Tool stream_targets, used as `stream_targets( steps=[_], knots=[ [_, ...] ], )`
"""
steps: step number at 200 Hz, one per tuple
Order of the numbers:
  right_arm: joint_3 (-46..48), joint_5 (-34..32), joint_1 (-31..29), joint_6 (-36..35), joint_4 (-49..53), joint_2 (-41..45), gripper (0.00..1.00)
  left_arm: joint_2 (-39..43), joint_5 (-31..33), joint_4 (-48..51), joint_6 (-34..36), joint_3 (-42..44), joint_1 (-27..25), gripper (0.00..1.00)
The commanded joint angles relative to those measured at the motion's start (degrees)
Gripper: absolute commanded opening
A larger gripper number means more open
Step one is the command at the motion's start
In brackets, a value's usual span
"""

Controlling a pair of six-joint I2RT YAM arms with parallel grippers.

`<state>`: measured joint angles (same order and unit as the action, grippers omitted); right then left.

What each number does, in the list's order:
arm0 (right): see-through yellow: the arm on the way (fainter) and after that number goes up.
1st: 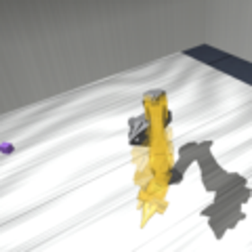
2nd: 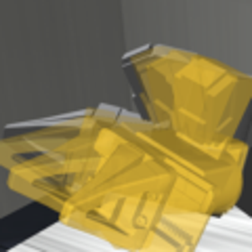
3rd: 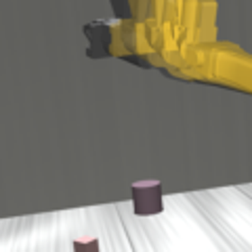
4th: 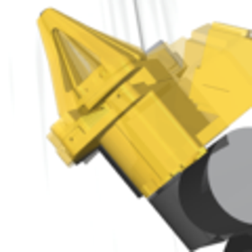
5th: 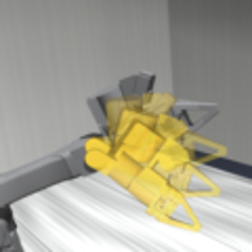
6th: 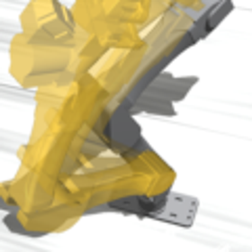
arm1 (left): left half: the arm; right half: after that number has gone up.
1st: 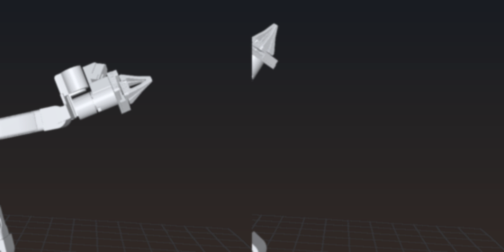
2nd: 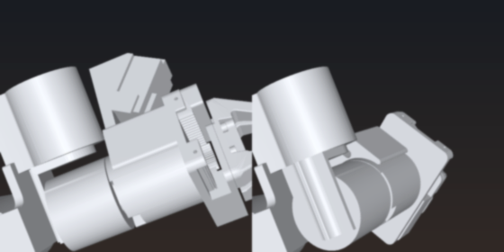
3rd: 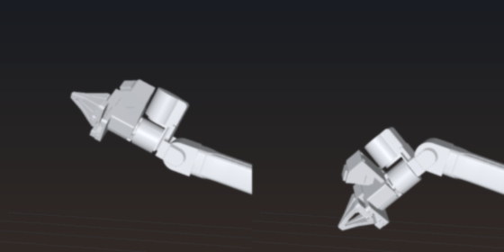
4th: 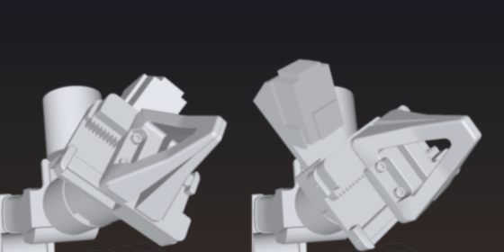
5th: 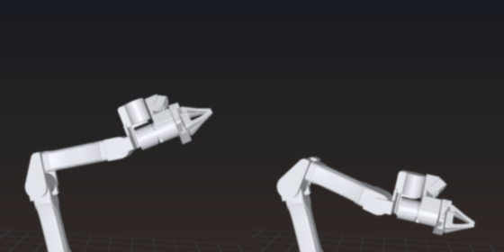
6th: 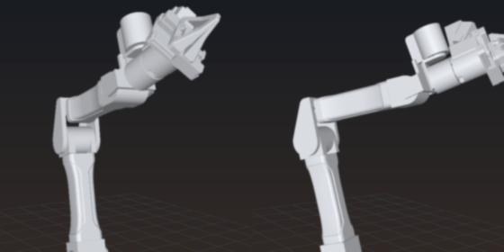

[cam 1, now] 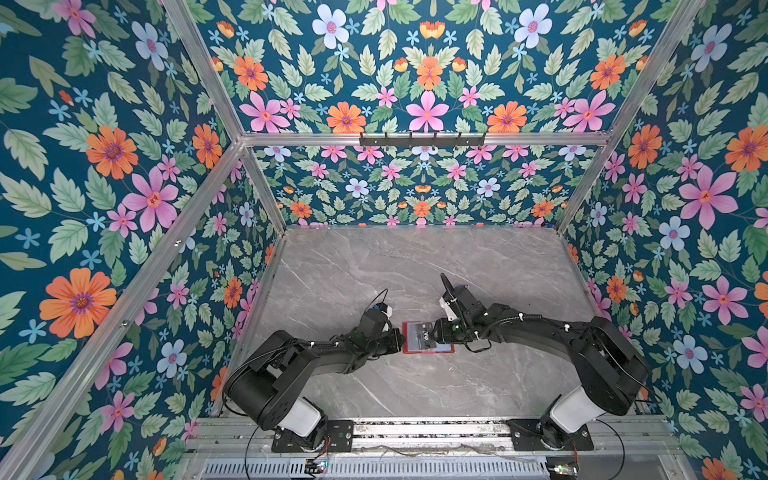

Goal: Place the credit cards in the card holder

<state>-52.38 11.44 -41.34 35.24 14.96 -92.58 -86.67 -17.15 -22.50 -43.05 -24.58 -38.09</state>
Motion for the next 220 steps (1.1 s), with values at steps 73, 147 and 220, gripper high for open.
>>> stream_targets(
  steps=[73,147,220],
  knots=[
    [-7.91,-11.01,-3.43,-0.09,12.2,-8.26,0.11,-0.41,0.89,6.15,0.79,0.37,-0.04,0.12],
    [-10.18,-8.51,-3.74,-0.18,12.11,-12.06,0.24,-0.77,0.43,5.46,0.95,0.56,-0.07,0.13],
    [-11.5,-7.97,-4.34,-0.44,13.98,-14.48,0.38,-0.88,0.19,5.35,1.09,0.58,-0.14,0.13]
  ],
)
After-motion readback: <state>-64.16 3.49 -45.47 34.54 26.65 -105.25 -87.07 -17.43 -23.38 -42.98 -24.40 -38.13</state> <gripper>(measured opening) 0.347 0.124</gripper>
